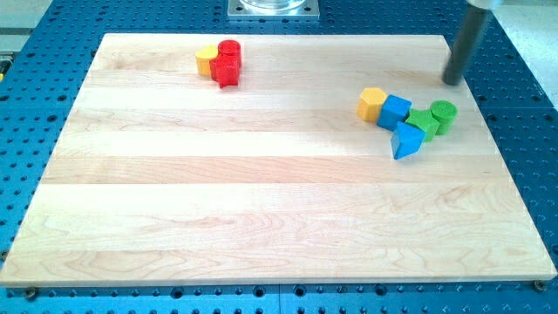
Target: Separate the green blocks
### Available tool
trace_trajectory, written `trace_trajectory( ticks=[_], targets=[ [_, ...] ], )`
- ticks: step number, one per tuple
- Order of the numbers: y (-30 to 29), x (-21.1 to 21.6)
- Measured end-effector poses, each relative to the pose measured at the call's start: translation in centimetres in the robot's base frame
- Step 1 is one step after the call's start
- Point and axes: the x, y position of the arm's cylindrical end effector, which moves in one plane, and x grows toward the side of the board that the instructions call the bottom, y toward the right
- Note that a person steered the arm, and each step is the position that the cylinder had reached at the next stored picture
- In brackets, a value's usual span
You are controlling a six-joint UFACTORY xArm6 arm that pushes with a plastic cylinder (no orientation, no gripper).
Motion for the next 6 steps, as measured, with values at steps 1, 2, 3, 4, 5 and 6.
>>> trace_trajectory(
  ticks=[1, 2, 3, 4, 5, 6],
  targets=[
    [-4.2, 3.9],
    [-4.3, 6.5],
    [-9.0, 8.3],
    [-19.1, 10.7],
    [-13.1, 9.5],
    [-6.9, 9.2]
  ],
)
